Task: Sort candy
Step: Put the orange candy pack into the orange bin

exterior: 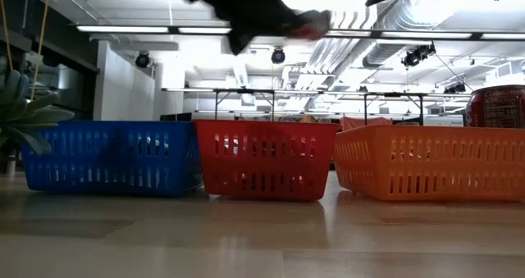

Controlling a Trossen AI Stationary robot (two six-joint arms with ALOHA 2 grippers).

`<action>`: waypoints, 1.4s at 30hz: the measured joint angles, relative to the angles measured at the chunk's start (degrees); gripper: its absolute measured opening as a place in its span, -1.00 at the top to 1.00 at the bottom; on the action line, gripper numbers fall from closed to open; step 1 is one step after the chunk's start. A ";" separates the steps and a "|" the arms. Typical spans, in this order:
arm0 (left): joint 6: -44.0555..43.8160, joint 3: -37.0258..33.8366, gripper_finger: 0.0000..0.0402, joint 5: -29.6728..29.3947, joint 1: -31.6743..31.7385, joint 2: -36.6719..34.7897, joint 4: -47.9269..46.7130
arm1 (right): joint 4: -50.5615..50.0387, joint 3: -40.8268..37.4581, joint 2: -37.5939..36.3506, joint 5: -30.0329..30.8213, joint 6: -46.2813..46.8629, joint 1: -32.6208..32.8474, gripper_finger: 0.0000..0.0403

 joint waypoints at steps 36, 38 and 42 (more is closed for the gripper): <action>13.63 19.87 0.00 -3.76 11.01 6.65 -33.05 | -0.06 0.00 -0.04 -0.45 3.18 -1.66 -0.17; 10.80 15.29 -0.01 -3.97 15.17 1.97 -33.04 | -0.14 0.00 -0.04 -0.53 3.45 -2.63 -0.17; 4.64 2.51 -0.01 -7.64 23.10 -9.43 -32.33 | -0.56 0.00 -0.04 -2.16 4.29 -4.63 -0.17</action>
